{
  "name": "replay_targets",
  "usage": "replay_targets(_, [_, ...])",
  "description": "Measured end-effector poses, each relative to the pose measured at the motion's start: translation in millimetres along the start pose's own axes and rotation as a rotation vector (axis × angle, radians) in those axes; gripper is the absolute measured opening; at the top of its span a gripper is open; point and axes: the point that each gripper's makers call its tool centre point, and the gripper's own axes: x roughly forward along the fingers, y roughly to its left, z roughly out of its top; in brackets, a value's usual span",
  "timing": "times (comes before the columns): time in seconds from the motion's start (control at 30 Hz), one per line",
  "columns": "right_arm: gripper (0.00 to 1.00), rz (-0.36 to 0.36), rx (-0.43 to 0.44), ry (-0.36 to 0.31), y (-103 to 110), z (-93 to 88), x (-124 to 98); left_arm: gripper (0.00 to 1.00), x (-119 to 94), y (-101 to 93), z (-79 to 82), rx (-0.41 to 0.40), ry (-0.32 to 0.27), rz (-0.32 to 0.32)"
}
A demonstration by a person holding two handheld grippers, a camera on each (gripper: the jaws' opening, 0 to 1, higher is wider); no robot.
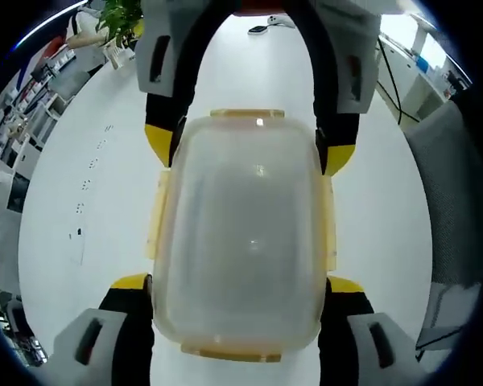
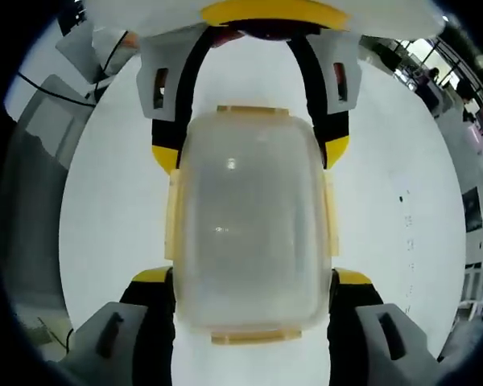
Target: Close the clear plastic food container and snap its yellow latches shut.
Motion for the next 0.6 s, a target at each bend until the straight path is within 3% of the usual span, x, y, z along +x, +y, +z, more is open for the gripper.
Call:
replay_targets(0.37, [0.77, -0.019, -0.037, -0.028, 4, 1.3, -1, 0.82, -2, -2.2, 2.0, -0.005, -0.064, 0.015])
replay_targets(0.5, [0.78, -0.033, -0.007, -0.086, 4, 3.6, -1, 0.80, -8, -4.0, 5.5, 0.027, -0.119, 0.044])
replay_targets(0.6, [0.81, -0.051, 0.010, -0.149, 6, 6.0, -2, 0.80, -12, -4.6, 7.7, 0.002, -0.167, 0.084])
